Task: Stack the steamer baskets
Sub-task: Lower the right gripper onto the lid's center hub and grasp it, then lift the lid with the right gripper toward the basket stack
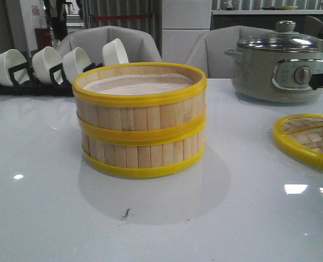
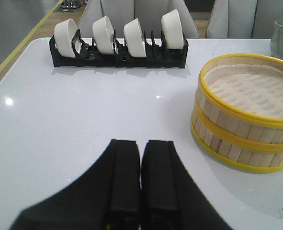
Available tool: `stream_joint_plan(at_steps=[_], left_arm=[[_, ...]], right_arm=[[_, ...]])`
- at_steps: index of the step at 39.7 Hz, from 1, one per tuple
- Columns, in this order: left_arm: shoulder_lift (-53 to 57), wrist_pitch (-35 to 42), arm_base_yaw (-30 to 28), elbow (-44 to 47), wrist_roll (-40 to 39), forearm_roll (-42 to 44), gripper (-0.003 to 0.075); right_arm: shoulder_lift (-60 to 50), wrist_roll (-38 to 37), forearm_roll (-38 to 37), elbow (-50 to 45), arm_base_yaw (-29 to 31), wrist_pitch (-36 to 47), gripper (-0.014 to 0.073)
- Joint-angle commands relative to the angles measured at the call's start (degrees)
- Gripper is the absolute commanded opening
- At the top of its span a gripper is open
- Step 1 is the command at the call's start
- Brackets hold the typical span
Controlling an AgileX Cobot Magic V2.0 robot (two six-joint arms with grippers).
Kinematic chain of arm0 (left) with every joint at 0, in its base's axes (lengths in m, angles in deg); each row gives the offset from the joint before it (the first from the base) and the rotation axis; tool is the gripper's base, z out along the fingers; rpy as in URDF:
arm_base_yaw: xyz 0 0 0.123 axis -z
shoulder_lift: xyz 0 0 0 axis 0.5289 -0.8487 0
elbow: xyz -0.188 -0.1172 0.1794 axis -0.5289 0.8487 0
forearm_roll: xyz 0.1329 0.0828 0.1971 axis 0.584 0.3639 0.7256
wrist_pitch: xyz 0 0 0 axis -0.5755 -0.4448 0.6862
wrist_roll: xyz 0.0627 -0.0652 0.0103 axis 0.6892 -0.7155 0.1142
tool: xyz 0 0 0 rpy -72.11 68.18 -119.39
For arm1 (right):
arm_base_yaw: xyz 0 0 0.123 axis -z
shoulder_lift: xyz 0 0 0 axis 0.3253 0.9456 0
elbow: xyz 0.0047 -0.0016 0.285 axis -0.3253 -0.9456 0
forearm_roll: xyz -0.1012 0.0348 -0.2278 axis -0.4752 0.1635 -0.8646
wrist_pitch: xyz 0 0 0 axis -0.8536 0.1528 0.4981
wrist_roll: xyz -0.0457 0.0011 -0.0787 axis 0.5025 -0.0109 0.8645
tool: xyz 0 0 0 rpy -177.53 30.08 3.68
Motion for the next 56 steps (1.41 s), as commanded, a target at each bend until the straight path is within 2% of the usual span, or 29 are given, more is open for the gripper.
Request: stream_joint_plan(at_steps=[1, 3, 6, 13, 30, 46, 56], left_arm=[[-0.7, 4.9, 0.3, -1.6, -0.3, -0.2, 0.0085], [-0.7, 4.9, 0.3, -1.6, -0.3, -0.2, 0.0085], [-0.7, 4.9, 0.3, -1.6, -0.3, -0.2, 0.0085], [-0.7, 4.9, 0.3, -1.6, -0.3, -0.2, 0.0085], [-0.7, 4.9, 0.3, -1.6, -0.3, -0.2, 0.0085], [-0.7, 4.9, 0.3, -1.6, -0.3, -0.2, 0.0085], [-0.7, 4.9, 0.3, -1.6, -0.3, -0.2, 0.0085]], right_arm=[[-3.1, -0.3, 0.0, 1.9, 0.3, 2.0, 0.0365], [-3.1, -0.3, 0.0, 1.9, 0.3, 2.0, 0.0349], [-3.1, -0.3, 0.0, 1.9, 0.3, 1.9, 0.028], [-3.1, -0.3, 0.0, 1.9, 0.3, 0.7, 0.0022], [-4.6, -0.3, 0.2, 4.3, -1.2, -2.6, 0.0029], [-5.5, -0.3, 0.3, 21.8, -8.0, -15.4, 0.0029], [-5.5, -0.3, 0.8, 30.7, -16.1, -17.0, 0.0029]])
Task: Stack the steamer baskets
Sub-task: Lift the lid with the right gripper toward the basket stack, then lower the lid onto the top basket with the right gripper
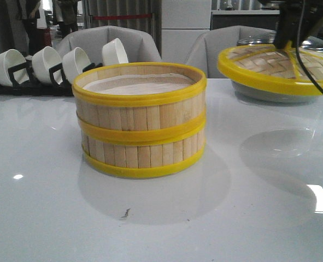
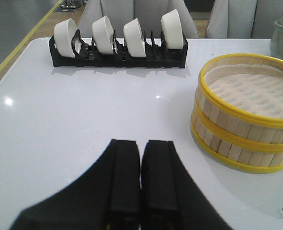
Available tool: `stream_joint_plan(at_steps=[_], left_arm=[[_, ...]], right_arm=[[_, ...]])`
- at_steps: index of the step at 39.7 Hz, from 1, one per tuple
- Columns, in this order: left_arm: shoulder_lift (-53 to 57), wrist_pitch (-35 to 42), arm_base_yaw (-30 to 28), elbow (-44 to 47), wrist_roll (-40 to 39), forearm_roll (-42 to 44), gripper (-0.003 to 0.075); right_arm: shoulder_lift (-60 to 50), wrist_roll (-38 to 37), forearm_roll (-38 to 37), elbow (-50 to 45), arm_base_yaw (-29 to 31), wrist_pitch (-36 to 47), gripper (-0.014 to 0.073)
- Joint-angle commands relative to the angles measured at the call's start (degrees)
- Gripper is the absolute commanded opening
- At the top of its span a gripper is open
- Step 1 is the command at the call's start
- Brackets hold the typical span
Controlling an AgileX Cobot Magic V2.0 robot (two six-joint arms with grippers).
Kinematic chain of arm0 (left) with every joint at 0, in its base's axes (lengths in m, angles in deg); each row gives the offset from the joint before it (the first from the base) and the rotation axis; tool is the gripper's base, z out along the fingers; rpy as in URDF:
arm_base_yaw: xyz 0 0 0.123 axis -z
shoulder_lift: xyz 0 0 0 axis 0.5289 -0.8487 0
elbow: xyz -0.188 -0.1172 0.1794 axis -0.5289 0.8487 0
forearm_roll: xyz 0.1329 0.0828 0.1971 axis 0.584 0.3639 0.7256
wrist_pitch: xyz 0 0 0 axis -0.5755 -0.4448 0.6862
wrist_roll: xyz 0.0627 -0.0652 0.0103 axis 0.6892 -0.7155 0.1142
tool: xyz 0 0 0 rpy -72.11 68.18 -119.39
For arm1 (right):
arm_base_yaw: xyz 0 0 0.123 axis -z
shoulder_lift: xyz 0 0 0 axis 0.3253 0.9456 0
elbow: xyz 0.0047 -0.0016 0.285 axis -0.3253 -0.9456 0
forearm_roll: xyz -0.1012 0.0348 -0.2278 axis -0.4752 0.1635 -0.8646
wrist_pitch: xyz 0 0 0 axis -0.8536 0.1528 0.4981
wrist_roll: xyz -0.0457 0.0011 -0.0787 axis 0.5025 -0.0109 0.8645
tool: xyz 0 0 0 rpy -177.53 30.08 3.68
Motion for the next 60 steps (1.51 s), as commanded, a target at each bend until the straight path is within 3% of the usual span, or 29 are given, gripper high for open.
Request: stream_joint_plan(at_steps=[1, 14, 25, 37, 60], left_arm=[[-0.7, 4.9, 0.3, -1.6, -0.3, -0.2, 0.0085], [-0.7, 4.9, 0.3, -1.6, -0.3, -0.2, 0.0085], [-0.7, 4.9, 0.3, -1.6, -0.3, -0.2, 0.0085], [-0.7, 4.9, 0.3, -1.6, -0.3, -0.2, 0.0085], [-0.7, 4.9, 0.3, -1.6, -0.3, -0.2, 0.0085]], right_arm=[[-4.2, 0.0, 1.0, 4.2, -3.7, 1.9, 0.0029], [-2.6, 0.0, 6.1, 6.4, -14.4, 9.5, 0.0029], [2.4, 0.0, 6.8, 12.7, -19.3, 7.7, 0.0029], [6.3, 0.0, 6.8, 17.6, -22.1, 6.5, 0.0029], [7.2, 0.0, 5.7, 17.7, -23.1, 4.4, 0.0029]])
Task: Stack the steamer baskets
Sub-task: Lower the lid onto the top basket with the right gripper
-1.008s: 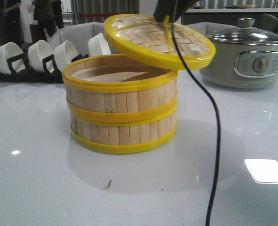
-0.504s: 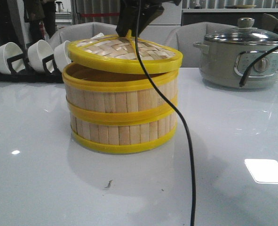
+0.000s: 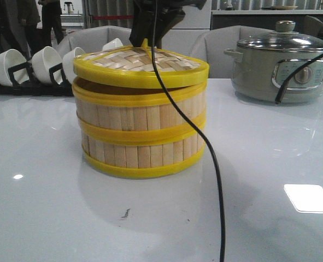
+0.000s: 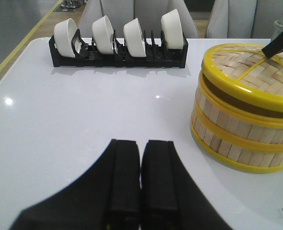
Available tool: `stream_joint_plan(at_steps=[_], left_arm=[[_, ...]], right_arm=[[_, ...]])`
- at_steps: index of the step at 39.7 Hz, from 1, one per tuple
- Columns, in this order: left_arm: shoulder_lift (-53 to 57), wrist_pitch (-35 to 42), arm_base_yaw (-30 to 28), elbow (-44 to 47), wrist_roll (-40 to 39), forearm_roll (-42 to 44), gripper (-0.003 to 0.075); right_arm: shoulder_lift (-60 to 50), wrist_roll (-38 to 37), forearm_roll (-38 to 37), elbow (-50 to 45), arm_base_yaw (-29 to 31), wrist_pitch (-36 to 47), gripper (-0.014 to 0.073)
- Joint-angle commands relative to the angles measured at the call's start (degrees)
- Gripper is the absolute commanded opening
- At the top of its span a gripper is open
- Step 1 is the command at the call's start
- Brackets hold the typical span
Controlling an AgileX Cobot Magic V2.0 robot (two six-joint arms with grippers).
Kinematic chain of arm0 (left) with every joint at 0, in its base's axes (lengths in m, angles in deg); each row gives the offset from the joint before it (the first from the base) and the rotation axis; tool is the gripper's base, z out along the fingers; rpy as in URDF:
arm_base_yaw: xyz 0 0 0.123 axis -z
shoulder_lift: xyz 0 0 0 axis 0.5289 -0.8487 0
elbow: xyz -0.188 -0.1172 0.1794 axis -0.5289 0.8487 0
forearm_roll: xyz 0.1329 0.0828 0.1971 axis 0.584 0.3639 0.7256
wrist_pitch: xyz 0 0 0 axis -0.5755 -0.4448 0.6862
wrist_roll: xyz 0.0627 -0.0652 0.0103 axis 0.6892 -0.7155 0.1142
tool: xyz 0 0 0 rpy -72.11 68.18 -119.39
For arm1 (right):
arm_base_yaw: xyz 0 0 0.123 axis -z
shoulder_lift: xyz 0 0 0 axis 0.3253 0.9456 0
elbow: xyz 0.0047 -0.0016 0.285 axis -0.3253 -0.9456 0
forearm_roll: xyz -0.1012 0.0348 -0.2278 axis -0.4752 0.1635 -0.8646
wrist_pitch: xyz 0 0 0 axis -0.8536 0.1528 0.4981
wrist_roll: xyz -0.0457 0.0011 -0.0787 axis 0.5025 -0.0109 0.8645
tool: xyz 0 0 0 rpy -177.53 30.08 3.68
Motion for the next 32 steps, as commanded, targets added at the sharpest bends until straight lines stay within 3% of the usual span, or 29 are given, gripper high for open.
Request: stream_joint_plan(at_steps=[1, 32], left_arm=[[-0.7, 4.9, 0.3, -1.6, -0.3, -0.2, 0.0085], [-0.7, 4.9, 0.3, -1.6, -0.3, -0.2, 0.0085]], right_arm=[[-3.5, 0.0, 0.5, 2.1, 0.0, 1.8, 0.0029], [-2.5, 0.0, 0.6, 2.1, -0.4, 0.4, 0.003]])
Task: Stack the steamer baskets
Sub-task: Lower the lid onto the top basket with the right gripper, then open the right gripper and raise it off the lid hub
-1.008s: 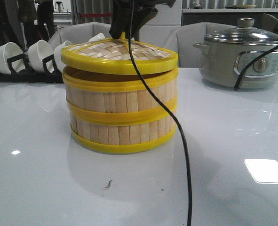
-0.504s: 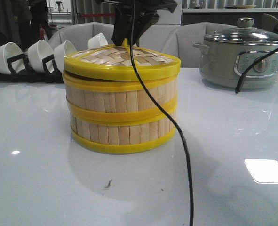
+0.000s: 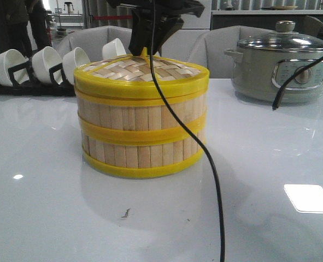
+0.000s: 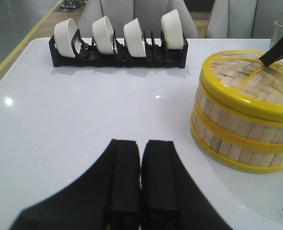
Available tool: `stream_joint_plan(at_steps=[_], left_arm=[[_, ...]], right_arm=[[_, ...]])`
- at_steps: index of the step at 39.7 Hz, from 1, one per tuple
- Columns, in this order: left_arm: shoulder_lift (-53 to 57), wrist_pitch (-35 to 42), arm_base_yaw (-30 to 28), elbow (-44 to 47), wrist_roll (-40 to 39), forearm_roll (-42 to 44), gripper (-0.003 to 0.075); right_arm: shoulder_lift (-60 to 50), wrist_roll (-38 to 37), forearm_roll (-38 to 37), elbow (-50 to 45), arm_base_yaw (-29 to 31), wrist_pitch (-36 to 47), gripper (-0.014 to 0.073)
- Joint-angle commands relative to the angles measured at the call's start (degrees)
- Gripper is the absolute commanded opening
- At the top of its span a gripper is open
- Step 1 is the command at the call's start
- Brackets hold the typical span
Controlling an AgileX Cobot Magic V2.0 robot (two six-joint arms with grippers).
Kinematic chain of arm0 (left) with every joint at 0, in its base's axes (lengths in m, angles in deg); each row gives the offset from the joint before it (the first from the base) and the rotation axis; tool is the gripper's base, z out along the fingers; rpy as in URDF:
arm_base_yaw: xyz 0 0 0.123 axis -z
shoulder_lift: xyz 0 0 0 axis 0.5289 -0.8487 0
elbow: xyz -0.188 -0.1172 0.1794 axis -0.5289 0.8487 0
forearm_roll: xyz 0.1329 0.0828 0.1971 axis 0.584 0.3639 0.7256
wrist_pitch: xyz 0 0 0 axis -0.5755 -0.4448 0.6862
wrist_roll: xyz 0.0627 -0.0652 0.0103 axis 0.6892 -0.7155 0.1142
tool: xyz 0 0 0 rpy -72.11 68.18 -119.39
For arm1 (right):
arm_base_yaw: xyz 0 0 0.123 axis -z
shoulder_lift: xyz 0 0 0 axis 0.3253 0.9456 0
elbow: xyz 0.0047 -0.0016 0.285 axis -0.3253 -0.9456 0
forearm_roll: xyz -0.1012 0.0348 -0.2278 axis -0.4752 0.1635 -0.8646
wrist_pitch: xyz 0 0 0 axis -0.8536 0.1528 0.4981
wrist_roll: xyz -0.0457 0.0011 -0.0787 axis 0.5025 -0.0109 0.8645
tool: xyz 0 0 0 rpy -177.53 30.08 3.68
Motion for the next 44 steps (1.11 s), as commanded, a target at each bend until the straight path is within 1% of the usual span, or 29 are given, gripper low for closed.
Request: stream_joint_plan(at_steps=[1, 5, 7, 9, 16, 18, 27, 44], left_arm=[[-0.7, 4.9, 0.3, -1.6, -0.3, -0.2, 0.0085], [-0.7, 4.9, 0.3, -1.6, -0.3, -0.2, 0.0085], [-0.7, 4.9, 0.3, -1.6, -0.3, -0.2, 0.0085], [-0.7, 4.9, 0.3, -1.6, -0.3, -0.2, 0.0085], [-0.7, 4.9, 0.3, -1.6, -0.3, -0.2, 0.0085], [-0.7, 4.9, 0.3, -1.6, -0.3, -0.2, 0.0085], [-0.7, 4.9, 0.3, -1.6, -0.3, -0.2, 0.0085], [-0.7, 4.9, 0.3, -1.6, -0.3, -0.2, 0.0085]], right_arm=[[-3.4, 0.0, 0.7, 2.0, -0.1, 1.3, 0.003], [-3.4, 0.0, 0.7, 2.0, -0.1, 1.2, 0.0036], [-3.4, 0.0, 0.7, 2.0, -0.1, 1.2, 0.0058], [-3.4, 0.0, 0.7, 2.0, -0.1, 1.0, 0.01], [-3.4, 0.0, 0.7, 2.0, -0.1, 1.0, 0.0299], [-3.4, 0.0, 0.7, 2.0, -0.1, 1.0, 0.0331], [-4.3, 0.0, 0.7, 2.0, -0.1, 1.3, 0.0337], [-9.9, 0.0, -1.3, 2.0, 0.0, 5.9, 0.0337]])
